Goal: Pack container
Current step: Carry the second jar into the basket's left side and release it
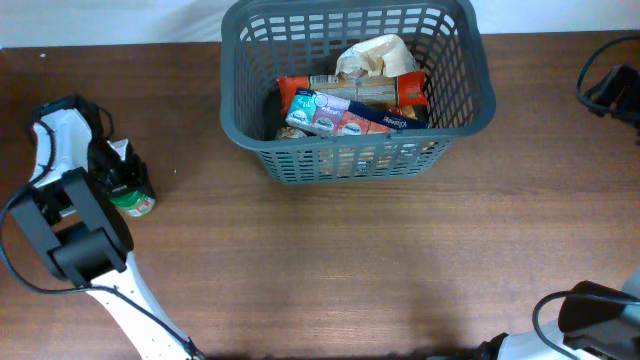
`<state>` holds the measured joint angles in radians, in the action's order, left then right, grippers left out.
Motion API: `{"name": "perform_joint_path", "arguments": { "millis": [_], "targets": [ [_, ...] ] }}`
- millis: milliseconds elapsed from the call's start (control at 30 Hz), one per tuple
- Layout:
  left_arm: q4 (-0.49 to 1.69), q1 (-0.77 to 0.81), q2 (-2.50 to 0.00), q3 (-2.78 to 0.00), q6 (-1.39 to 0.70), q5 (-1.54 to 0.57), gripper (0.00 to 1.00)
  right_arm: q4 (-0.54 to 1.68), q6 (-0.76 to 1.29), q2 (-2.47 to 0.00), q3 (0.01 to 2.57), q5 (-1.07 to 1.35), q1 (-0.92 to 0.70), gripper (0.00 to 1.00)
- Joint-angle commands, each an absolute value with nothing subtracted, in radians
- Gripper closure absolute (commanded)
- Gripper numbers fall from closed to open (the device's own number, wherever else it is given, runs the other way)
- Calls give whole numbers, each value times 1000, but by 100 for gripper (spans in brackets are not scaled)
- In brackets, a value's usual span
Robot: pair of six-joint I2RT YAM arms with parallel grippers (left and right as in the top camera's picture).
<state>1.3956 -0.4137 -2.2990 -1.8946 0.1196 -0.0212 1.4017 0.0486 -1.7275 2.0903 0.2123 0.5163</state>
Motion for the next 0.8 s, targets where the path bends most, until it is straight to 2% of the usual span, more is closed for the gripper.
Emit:
{"name": "perform_joint_path", "arguments": {
  "millis": [0, 267, 400, 633, 767],
  "targets": [
    [1455, -407, -2262, -2088, 189, -117, 98, 1399, 46, -1724, 2085, 225, 517, 1],
    [1530, -311, -2152, -2614, 331, -262, 98, 1399, 46, -1724, 2085, 225, 517, 1],
    [1496, -159, -2091, -2883, 499, -342, 98, 1399, 46, -1724, 2085, 225, 517, 1],
    [1497, 175, -2089, -2964, 822, -322, 98, 1399, 46, -1724, 2085, 225, 517, 1],
    [1493, 318, -2138, -2922, 914, -122, 98, 1399, 46, -1724, 2085, 225, 517, 1]
  ]
}}
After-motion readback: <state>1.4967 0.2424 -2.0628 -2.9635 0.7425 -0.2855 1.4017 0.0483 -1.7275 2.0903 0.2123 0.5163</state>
